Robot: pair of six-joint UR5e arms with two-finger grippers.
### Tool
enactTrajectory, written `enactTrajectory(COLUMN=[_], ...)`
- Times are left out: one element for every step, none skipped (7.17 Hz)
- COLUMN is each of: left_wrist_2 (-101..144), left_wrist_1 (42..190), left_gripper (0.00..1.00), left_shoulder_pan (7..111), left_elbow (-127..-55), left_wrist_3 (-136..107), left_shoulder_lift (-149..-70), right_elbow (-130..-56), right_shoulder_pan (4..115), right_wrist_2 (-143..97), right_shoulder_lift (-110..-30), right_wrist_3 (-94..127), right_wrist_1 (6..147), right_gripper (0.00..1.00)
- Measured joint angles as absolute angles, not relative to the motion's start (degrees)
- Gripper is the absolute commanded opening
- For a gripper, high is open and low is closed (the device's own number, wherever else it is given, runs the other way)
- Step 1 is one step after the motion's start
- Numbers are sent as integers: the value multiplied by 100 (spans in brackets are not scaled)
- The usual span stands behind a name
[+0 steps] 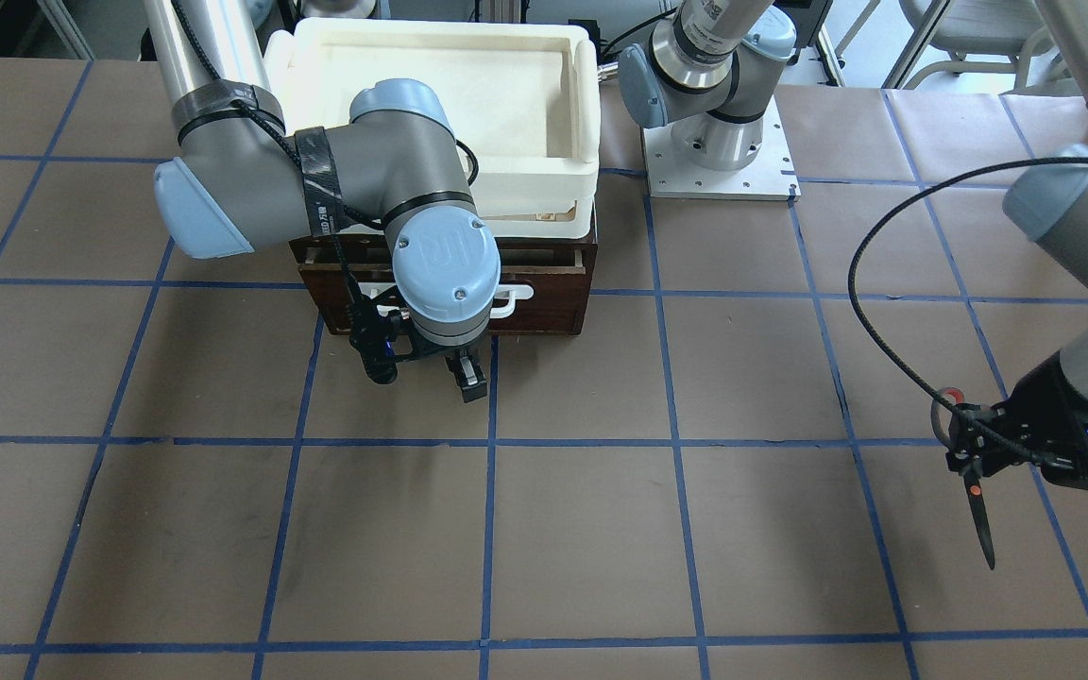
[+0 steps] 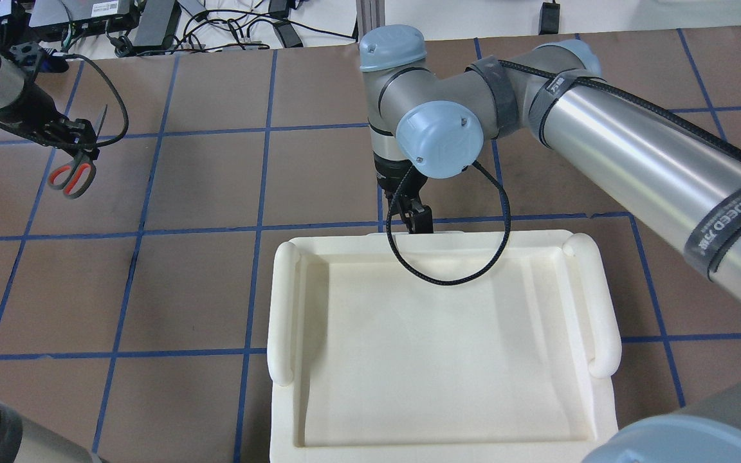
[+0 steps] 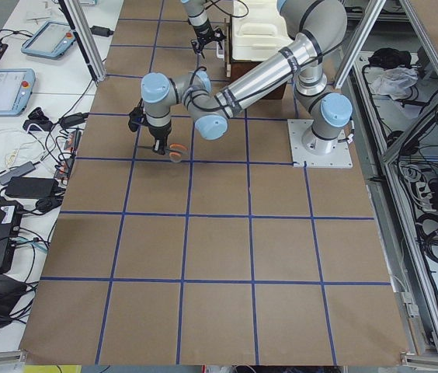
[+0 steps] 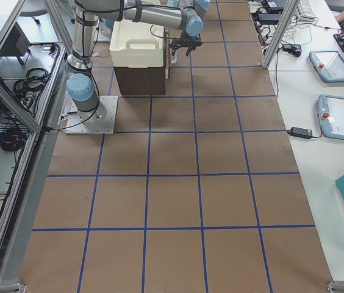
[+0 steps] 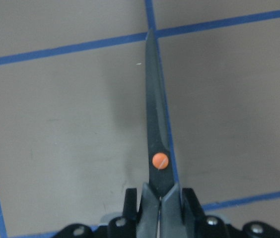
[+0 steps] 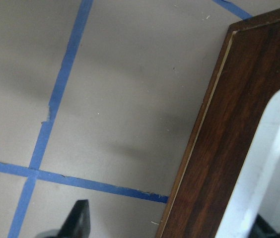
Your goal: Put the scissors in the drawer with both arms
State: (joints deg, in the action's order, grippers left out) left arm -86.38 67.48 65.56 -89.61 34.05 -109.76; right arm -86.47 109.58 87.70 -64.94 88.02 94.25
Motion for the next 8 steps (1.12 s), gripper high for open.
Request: enactTrajectory(left_wrist_2=[-8652,-8654,-8659,-8675,-8688,-8696,-8697,-8689], left_wrist_1=[7122,7488,7825,8092,8273,8380,8438,8459], left_gripper=[11,10,8,8,7,5,5,5], left_shoulder_pan=[6709,6846,7035,7305,7597,7836,7979,8063], left_elbow=[-8955,-8961,-8973,-8989,-9014,-9085,-9215,-9370], left_wrist_3=[3290,3022,2733,2420,2070,1778,1541,1323], left_shoulder_lift=[-10654,-10326,-10002,-9712,-9482,-9296,-9122,-8951], right_elbow=[-8627,-8607,-8590,-8566,-8521,-8447,-8360,-8294], right_shoulder_pan=[10944,10929,10912,10896,10887,10884,10882,10882], right_wrist_2=[8854,8900,8920,8929,8935,8937,8936,8933], right_shoulder_lift=[-6490,-6488,-6484,-6475,-6458,-6421,-6360,-6293], right_wrist_3=[8690,8600,8506,8386,8254,8168,8121,8098], right_wrist_1=[9461,9502,9558,9586,9599,9604,9607,9630], right_gripper=[100,100,100,100,100,100,100,100])
